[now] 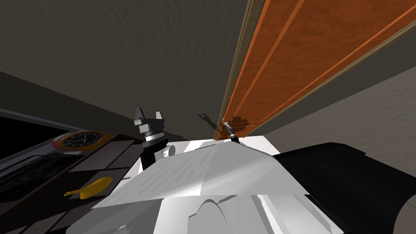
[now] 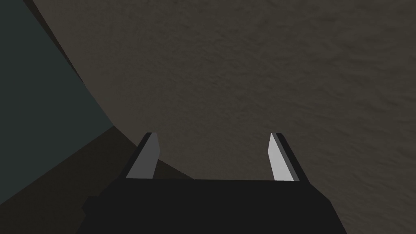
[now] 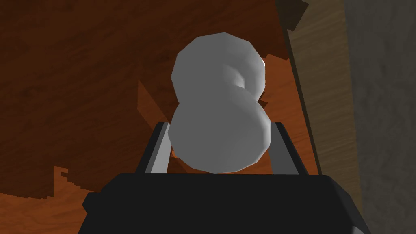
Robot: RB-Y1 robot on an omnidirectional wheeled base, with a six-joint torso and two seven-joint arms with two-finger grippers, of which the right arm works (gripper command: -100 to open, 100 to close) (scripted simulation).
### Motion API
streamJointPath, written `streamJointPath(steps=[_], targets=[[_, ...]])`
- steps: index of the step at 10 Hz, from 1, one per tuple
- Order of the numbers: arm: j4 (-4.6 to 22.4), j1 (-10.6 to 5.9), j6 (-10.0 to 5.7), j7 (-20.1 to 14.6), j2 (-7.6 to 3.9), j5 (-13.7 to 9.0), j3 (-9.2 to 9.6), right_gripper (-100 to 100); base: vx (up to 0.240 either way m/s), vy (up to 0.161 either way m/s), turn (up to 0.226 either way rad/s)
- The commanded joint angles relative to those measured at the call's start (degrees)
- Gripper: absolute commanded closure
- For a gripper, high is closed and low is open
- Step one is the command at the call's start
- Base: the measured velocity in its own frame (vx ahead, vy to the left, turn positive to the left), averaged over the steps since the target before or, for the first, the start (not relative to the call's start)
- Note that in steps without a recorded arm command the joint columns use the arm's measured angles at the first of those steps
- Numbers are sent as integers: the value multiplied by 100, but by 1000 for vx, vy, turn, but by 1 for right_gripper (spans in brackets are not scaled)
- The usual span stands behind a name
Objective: Pull the door open
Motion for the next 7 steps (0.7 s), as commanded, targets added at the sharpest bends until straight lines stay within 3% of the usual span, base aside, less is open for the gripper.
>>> streamJointPath(steps=[1, 7], targets=[[21, -9, 7, -286, 29, -50, 23, 100, -49, -16, 68], [43, -55, 29, -1063, 45, -198, 37, 100, -38, -19, 47]])
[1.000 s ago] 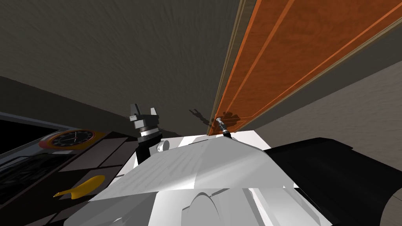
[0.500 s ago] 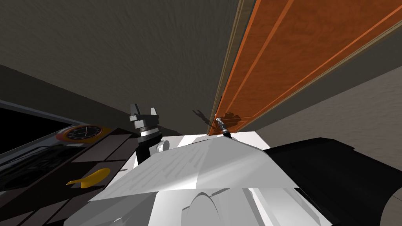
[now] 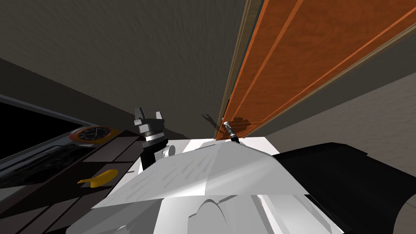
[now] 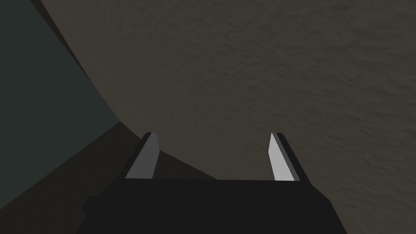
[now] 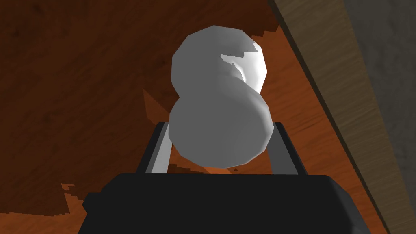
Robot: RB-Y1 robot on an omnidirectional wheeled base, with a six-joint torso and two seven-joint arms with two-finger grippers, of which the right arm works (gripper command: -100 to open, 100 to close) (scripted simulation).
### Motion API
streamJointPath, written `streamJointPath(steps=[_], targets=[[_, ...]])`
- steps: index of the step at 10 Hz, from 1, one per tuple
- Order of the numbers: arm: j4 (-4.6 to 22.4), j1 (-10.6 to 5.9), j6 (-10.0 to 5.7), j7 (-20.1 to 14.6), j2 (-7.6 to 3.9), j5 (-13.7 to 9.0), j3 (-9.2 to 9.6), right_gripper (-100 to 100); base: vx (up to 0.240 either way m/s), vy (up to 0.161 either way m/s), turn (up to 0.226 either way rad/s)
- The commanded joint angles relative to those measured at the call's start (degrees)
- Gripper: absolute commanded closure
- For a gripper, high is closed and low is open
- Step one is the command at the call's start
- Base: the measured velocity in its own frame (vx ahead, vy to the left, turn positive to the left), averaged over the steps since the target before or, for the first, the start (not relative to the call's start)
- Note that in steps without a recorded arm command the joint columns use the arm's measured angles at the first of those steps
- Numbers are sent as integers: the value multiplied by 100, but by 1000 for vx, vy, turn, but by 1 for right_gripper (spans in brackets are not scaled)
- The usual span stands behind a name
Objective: Pull the door open
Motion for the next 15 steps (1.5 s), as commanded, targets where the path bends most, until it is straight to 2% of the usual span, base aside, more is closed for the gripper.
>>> streamJointPath(steps=[1, 3, 7, 8, 12, 13, 15], targets=[[20, -4, 6, -259, 34, -37, 28, 100, -27, -11, 47], [26, -16, 11, -456, 38, -75, 31, 100, -33, -13, 46], [44, -54, 30, -1096, 52, -198, 43, 100, -34, -16, 52], [44, -54, 30, -1113, 52, -198, 43, 100, -22, -7, 27], [62, -93, 48, -1766, 66, -324, 56, 100, -33, -16, 52], [62, -93, 48, -1791, 66, -324, 56, 100, -23, -12, 25], [75, -121, 62, -2165, 76, -412, 64, 100, -36, -19, 66]])
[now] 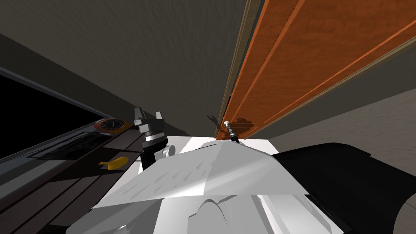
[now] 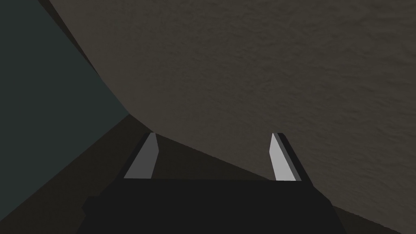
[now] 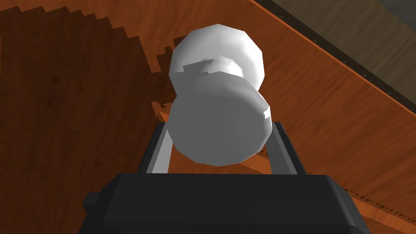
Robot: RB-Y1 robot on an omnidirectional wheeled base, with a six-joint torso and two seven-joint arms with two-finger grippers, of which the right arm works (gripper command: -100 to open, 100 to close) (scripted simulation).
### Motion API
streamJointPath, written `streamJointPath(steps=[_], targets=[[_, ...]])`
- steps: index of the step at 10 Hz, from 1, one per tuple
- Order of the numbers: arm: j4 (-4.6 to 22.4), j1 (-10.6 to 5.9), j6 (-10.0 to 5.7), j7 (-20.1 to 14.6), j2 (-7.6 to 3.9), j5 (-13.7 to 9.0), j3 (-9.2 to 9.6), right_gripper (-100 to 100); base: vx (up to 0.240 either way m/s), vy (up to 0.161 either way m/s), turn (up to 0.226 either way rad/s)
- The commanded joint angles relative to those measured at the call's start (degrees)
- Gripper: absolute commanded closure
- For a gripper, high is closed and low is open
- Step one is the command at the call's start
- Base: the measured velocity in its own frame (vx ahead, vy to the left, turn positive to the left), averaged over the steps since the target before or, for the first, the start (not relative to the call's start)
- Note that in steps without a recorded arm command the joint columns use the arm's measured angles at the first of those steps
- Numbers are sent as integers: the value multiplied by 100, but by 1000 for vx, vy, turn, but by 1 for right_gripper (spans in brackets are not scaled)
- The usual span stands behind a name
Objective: Pull the door open
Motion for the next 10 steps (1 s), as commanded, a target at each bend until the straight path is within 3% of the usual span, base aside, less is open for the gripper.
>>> streamJointPath(steps=[1, 10], targets=[[-25, 2, 16, -217, 40, -16, 35, 100, -34, -18, 32], [8, -67, 49, -1397, 65, -240, 58, 100, -31, -16, 43]])
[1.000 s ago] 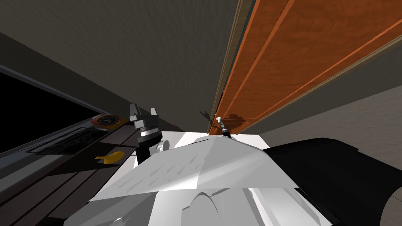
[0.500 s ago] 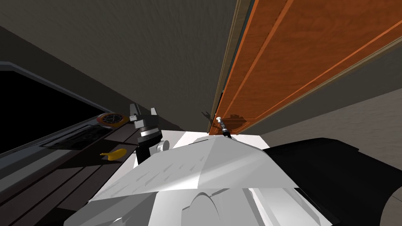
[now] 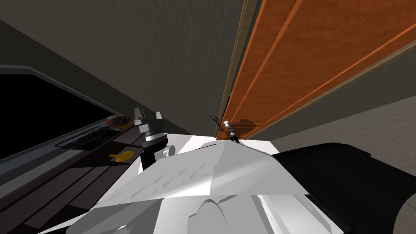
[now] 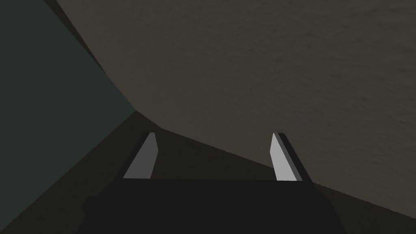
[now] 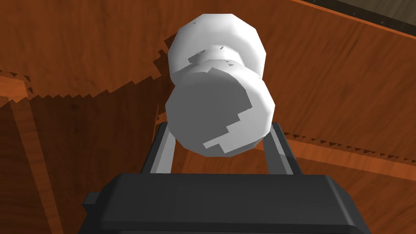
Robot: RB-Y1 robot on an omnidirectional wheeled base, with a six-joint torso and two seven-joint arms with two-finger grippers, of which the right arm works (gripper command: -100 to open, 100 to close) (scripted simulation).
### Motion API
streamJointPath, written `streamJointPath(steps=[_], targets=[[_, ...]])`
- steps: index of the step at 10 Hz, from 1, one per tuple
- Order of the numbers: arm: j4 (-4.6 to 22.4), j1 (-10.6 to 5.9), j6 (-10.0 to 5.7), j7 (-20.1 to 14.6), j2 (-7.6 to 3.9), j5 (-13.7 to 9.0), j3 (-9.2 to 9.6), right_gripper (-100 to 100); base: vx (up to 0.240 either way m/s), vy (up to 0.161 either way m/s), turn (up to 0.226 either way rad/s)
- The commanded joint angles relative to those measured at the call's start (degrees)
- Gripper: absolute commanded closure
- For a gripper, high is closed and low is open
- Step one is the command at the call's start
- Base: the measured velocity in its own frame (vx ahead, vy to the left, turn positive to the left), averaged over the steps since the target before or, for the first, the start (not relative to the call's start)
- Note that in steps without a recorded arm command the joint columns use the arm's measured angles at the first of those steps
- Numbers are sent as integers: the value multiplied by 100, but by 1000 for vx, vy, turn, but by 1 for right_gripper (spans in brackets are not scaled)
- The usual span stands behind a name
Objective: Pull the door open
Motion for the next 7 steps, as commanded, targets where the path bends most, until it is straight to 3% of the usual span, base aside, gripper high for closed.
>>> streamJointPath(steps=[1, 7], targets=[[95, -77, -45, -286, 43, -31, 60, 100, -25, -10, 55], [116, -120, -24, -1054, 59, -169, 74, 100, -31, -16, 47]])
